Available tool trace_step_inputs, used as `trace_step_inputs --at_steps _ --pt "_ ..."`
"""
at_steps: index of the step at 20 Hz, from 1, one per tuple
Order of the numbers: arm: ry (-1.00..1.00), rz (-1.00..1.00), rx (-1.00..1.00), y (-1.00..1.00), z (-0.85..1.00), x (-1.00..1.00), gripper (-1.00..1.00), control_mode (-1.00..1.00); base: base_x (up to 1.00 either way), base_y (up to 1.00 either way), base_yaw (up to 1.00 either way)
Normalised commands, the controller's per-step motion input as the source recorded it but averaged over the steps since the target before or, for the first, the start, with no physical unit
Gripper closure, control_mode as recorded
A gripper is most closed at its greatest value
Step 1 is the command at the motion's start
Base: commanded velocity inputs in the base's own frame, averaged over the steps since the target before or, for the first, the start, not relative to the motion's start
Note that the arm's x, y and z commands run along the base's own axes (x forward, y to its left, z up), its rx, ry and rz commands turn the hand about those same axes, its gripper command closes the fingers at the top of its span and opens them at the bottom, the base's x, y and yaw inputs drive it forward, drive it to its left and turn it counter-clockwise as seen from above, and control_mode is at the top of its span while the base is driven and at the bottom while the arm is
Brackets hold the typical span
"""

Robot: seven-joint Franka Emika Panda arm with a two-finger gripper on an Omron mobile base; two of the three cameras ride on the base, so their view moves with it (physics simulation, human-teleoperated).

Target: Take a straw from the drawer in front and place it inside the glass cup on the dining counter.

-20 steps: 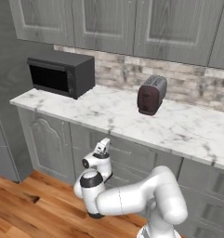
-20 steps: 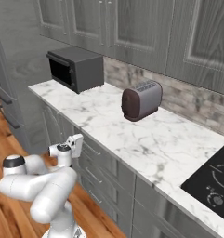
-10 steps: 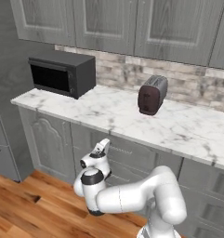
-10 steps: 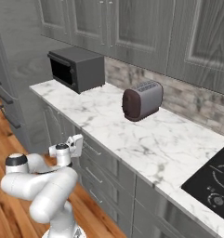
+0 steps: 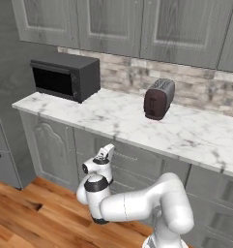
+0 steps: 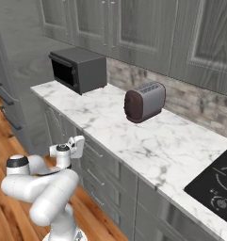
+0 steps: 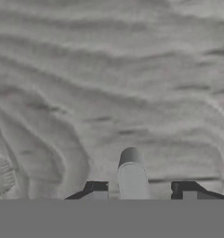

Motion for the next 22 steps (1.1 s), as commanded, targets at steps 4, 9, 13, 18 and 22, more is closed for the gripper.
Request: trace_step_inputs --at_steps 4,9,13,18,22 --pt "0.04 0.0 0.0 0.0 -1.0 -0.1 1.0 -1.0 0.0 0.0 0.0" --pt "0.02 0.0 0.0 0.0 -1.0 -0.37 1.0 -1.0 0.0 0.0 0.0" --pt "0.0 0.0 -0.01 0.05 -1.0 -0.48 1.0 -1.0 0.0 0.0 0.0" --pt "0.0 0.0 -0.03 0.12 -1.0 -0.46 1.0 -1.0 0.0 0.0 0.0" --pt "0.02 0.0 -0.02 0.36 -1.0 -0.75 1.0 -1.0 0.0 0.0 0.0"
